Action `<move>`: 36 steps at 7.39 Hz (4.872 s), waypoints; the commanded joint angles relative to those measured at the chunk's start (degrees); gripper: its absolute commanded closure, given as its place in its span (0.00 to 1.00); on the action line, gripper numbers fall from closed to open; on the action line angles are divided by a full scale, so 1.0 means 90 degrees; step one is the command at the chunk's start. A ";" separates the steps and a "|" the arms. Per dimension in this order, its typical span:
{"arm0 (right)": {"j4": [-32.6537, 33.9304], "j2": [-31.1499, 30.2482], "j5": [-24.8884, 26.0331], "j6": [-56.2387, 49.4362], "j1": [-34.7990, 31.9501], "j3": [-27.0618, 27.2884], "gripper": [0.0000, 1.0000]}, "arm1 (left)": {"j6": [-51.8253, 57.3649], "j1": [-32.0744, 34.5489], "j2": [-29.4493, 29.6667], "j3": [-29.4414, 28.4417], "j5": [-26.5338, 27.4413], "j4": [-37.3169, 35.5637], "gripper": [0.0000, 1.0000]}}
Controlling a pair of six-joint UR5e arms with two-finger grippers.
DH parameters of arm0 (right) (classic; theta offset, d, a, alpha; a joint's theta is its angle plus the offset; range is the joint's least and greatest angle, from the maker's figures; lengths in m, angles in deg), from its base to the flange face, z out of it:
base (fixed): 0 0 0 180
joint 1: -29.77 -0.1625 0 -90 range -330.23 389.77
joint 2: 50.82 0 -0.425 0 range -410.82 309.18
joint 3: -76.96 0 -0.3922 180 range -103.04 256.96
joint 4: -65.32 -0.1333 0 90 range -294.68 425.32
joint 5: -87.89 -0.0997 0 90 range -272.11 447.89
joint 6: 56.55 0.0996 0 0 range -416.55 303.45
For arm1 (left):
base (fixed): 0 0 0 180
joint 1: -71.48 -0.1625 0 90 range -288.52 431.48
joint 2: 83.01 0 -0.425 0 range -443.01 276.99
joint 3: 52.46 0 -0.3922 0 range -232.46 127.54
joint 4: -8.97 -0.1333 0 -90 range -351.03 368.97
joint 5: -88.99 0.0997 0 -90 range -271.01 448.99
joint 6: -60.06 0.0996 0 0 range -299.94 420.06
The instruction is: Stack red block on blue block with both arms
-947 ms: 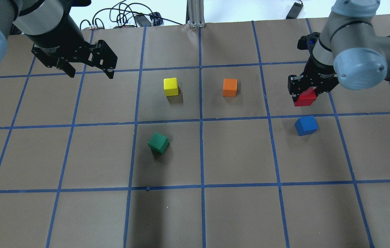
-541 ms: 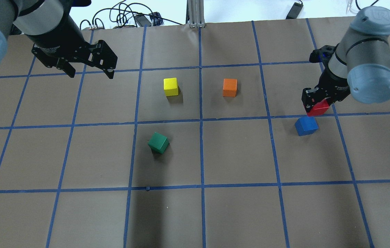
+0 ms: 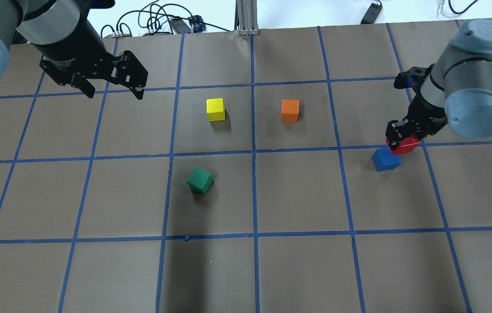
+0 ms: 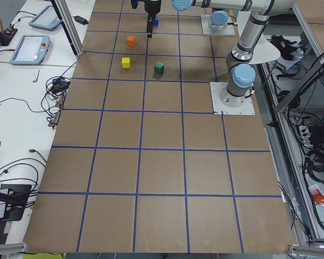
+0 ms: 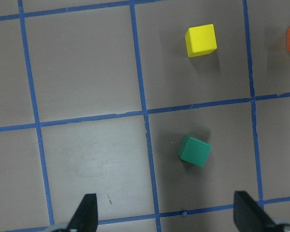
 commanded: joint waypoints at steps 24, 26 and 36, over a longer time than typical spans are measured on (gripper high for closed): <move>-0.2506 -0.0663 -0.0159 0.1316 -0.0363 -0.1795 0.00 | 0.0000 0.0000 0.0000 -0.0003 -0.0009 -0.0012 0.00; -0.2842 -0.0615 -0.0101 0.2816 -0.1182 -0.2239 0.00 | -0.0010 0.0000 0.0000 -0.0003 -0.0009 -0.0012 0.00; -0.2900 -0.0995 -0.0061 0.3056 -0.1615 -0.2142 0.00 | -0.0010 -0.0019 0.0010 -0.0013 -0.0009 -0.0003 0.00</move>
